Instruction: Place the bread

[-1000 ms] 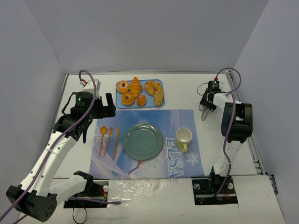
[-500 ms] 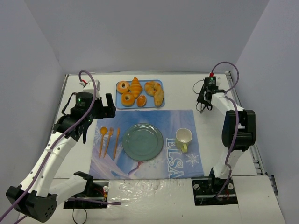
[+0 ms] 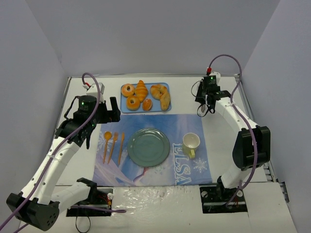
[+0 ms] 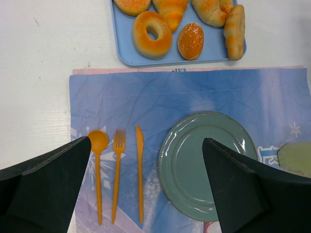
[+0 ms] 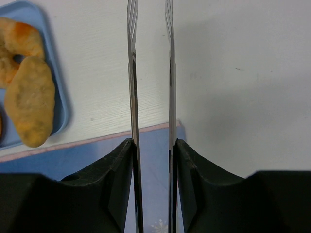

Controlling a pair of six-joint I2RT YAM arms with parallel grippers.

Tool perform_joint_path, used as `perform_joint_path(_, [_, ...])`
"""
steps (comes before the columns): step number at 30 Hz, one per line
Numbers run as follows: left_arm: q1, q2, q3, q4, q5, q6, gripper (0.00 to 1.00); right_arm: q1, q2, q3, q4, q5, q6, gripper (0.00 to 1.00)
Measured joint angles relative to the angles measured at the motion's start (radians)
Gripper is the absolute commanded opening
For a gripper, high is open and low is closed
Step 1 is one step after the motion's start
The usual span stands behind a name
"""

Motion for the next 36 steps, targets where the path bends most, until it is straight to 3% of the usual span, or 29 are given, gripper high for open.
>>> perform_joint_path(22, [0.0,0.0,0.0,0.0,0.0,0.0,0.97,0.428,-0.008,0.148,-0.051,-0.021,0.008,0.43])
perform_joint_path(36, [0.0,0.0,0.0,0.0,0.0,0.0,0.97,0.57,0.093,0.163,-0.054,0.007,0.04,0.53])
